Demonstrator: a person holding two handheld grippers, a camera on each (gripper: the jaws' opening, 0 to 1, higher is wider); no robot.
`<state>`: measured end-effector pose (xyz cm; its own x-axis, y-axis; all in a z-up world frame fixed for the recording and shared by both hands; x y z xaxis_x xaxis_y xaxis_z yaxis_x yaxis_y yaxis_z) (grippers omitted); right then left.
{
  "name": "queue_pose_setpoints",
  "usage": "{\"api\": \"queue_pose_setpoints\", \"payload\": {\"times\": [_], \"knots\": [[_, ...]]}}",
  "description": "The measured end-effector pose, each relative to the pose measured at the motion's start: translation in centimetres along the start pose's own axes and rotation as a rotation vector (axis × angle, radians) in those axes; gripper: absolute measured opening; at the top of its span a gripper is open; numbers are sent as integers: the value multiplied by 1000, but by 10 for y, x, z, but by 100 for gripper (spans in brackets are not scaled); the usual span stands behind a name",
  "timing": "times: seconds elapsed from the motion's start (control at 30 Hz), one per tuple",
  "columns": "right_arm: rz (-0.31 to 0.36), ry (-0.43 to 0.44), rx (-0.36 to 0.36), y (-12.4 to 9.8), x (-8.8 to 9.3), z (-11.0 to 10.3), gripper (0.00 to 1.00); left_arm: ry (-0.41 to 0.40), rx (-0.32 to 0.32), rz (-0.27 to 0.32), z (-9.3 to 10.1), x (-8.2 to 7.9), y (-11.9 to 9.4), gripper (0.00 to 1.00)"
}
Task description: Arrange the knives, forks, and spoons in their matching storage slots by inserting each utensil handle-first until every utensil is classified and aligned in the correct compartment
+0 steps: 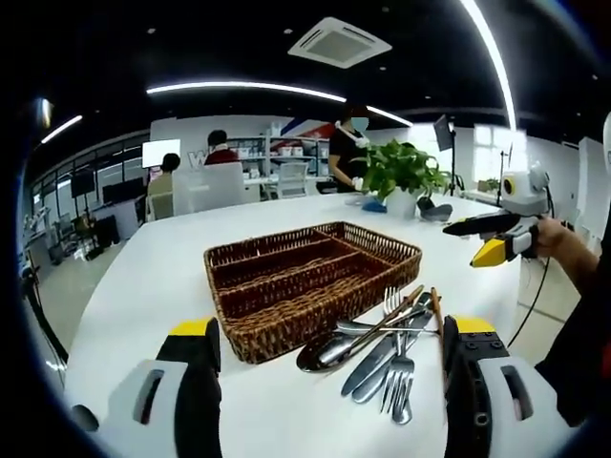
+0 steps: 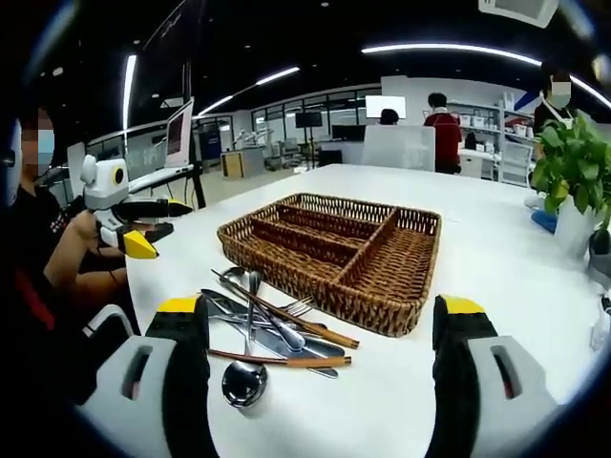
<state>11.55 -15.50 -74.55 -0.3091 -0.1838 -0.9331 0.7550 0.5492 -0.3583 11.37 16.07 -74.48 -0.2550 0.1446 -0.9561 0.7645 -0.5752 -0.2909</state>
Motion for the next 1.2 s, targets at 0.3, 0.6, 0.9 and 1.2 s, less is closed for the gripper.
{"api": "queue_pose_setpoints", "payload": {"times": [0.3,0.6,0.9,1.2], "knots": [[1,0,-2,1,0,0,100,2,2,7,-1,-1,0,99],[-4,-3,0,1,2,0,100,10,13,-1,1,0,0,99],[-2,-4,-1,0,3,0,100,15,40,0,4,-2,3,98],[3,-3,2,-2,2,0,100,30,51,-16,4,-3,6,96]]}}
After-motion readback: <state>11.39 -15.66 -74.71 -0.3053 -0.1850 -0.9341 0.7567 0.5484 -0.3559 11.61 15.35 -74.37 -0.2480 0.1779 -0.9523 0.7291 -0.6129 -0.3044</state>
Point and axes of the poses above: the point that each gripper's makers call its tool centre point, and the gripper's own axes: y roughly forward along the fingers, z roughly to its right, x roughly out of its underside, the point moved 8 cm from there along -y, roughly backward along the fingers
